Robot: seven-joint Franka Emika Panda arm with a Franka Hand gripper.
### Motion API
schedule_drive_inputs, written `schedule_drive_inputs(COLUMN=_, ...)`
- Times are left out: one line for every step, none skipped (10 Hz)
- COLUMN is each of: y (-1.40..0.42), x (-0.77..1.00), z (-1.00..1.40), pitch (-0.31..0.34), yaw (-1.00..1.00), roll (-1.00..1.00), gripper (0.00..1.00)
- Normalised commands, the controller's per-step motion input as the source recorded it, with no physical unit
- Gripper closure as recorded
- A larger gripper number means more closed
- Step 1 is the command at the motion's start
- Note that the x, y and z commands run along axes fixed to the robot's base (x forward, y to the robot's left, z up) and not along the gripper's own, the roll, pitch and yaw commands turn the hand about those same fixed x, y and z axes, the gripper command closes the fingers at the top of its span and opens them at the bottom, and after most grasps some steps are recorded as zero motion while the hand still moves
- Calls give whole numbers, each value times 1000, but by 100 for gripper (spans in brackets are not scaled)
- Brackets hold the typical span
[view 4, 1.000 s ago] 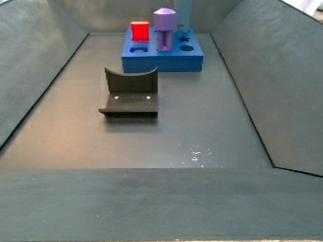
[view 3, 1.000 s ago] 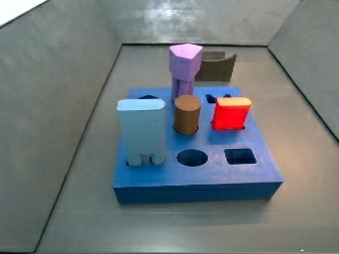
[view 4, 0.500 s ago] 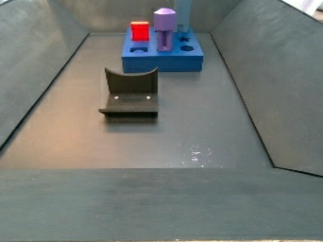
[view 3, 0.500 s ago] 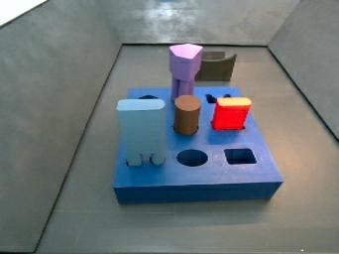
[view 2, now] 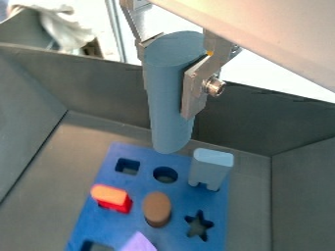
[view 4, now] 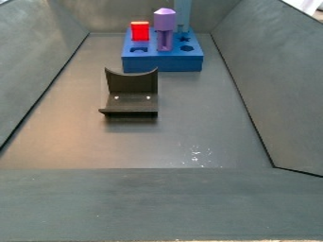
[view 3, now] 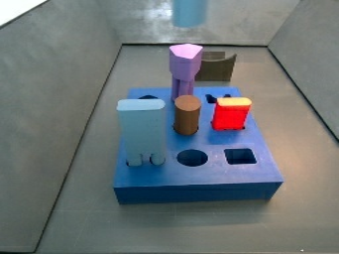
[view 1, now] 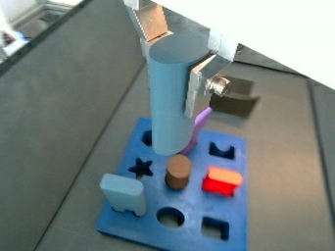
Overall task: Pick up the oval object. Move up. Move to above the board. Insert the oval object.
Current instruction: Insert the oval object.
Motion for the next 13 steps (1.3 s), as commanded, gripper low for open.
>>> schedule_drive_inputs(y=-340, x=240, z=-60, pitch=-23, yaw=-697, roll=67, gripper=100)
schedule_drive_inputs(y=-106, x=26, z=-71, pitch=-10, yaw=-951, roll=57, gripper=100)
schedule_drive_inputs(y=0, x=0, z=-117, pitch=-13, yaw=-1000, roll=67, gripper=100)
schedule_drive_inputs(y=0, x=0, z=-180, pitch=-9, yaw=-1000, roll=94, gripper=100)
schedule_drive_inputs(y=0, x=0, z=-180, pitch=-9, yaw=-1000, roll=94, gripper=100)
schedule_drive_inputs(y=0, x=0, z=-180, pitch=-14, yaw=-1000, roll=93, gripper=100)
schedule_drive_inputs(y=0, x=29, z=-174, pitch=-21, yaw=-974, roll=90, gripper=100)
schedule_drive_inputs(y=0, x=186, z=-243, pitch=-20, yaw=-869, roll=81, gripper=100)
schedule_drive_inputs(y=0, x=214, z=-266, pitch=-23, yaw=-851, roll=93, gripper=100)
schedule_drive_inputs(y=0, x=231, z=-289, pitch=-19, yaw=-831, roll=89, gripper=100)
schedule_drive_inputs(y=-40, x=271, z=-489, pitch=-14, yaw=-786, roll=127, gripper=100)
schedule_drive_inputs(y=-54, x=220, z=-586, pitch=-16, yaw=-817, roll=129, gripper=100)
schedule_drive_inputs(y=-177, x=106, z=-720, pitch=-24, yaw=-883, roll=77, gripper=100)
